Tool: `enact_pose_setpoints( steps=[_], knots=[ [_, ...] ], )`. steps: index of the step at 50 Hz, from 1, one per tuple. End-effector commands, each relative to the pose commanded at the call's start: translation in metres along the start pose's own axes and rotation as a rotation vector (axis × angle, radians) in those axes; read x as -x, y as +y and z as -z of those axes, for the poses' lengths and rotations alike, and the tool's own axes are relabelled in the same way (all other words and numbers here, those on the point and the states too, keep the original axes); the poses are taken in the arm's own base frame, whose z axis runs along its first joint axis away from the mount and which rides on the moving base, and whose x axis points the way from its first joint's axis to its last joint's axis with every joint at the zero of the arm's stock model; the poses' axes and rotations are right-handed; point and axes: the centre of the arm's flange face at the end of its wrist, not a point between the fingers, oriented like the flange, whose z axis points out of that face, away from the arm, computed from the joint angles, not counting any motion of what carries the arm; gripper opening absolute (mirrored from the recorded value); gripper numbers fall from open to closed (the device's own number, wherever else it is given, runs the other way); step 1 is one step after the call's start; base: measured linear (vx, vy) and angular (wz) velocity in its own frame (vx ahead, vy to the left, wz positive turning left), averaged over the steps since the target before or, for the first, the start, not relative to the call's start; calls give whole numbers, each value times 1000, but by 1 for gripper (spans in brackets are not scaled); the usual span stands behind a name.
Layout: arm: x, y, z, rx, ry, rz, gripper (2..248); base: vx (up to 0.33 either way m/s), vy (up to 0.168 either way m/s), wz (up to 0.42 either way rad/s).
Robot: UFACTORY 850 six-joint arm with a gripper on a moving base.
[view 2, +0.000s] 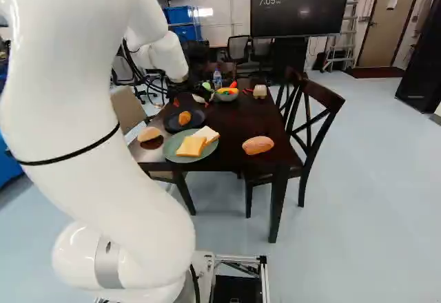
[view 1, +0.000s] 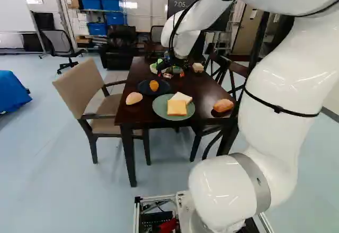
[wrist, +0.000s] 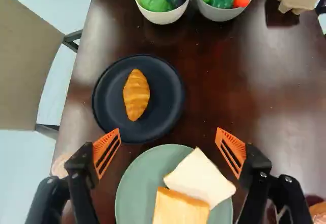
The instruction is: Move the croissant to the empty plate
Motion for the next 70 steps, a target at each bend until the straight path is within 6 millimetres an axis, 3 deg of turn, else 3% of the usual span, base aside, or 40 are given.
enact_pose_setpoints(
  steps=[27, 70],
  knots=[
    [-4, 1, 35, 5, 16, 15, 247, 0, 0, 0],
    [-2, 1, 35, 5, -1, 15, 247, -7, 1, 1]
  ],
)
